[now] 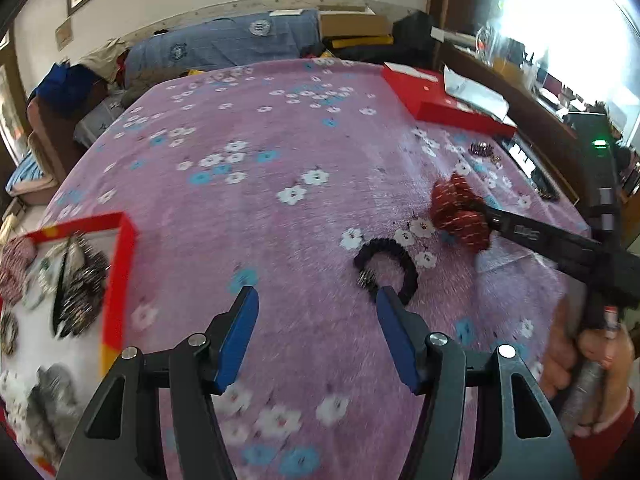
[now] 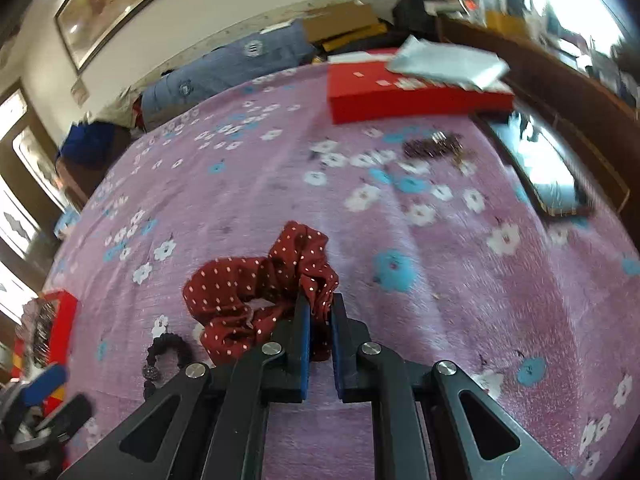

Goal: Organize jewelry
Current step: 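Grasp the red polka-dot scrunchie with the right gripper while the left grasps the black hair tie, then carry both items into the tray and open both grippers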

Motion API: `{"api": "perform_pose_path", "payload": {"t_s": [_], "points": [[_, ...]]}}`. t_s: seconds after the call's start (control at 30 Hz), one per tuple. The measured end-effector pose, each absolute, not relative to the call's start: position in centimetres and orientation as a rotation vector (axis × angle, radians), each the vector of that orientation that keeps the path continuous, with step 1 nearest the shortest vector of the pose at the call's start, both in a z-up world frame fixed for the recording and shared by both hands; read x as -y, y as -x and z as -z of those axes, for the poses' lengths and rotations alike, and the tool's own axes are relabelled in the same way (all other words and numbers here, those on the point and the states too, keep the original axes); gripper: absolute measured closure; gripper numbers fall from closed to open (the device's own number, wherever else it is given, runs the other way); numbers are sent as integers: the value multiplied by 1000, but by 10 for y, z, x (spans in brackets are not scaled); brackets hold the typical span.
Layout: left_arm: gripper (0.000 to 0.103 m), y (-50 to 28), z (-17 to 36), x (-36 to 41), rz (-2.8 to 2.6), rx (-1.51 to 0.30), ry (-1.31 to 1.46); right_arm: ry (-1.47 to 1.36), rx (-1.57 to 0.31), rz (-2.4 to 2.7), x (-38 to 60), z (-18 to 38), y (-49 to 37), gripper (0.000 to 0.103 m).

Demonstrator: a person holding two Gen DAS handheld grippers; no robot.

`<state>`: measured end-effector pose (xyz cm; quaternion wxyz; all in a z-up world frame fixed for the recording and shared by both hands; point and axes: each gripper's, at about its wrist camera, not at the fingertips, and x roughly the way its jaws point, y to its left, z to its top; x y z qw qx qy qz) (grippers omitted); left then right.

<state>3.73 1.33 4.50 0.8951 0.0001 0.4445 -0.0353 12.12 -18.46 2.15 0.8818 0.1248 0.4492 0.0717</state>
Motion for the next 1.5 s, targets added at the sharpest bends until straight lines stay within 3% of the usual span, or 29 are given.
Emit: {"api": "perform_pose_path", "payload": {"t_s": [0.37, 0.5, 0.6, 1.0, 1.5], "points": [[61, -82, -11, 11, 117, -1011, -24, -307, -939, -186, 189, -24, -121, 92], [73, -85, -7, 18, 126, -1014, -56, -313, -939, -188, 190, -23, -121, 92], [90, -84, -7, 24, 123, -1008, -90, -324, -939, -192, 191, -21, -124, 92], [91, -52, -42, 23, 151, -961, -22, -421, -883, -308, 193, -34, -116, 93], [90, 71, -101, -29, 130, -796, 88, -438, -848, -345, 182, -41, -105, 93]]}}
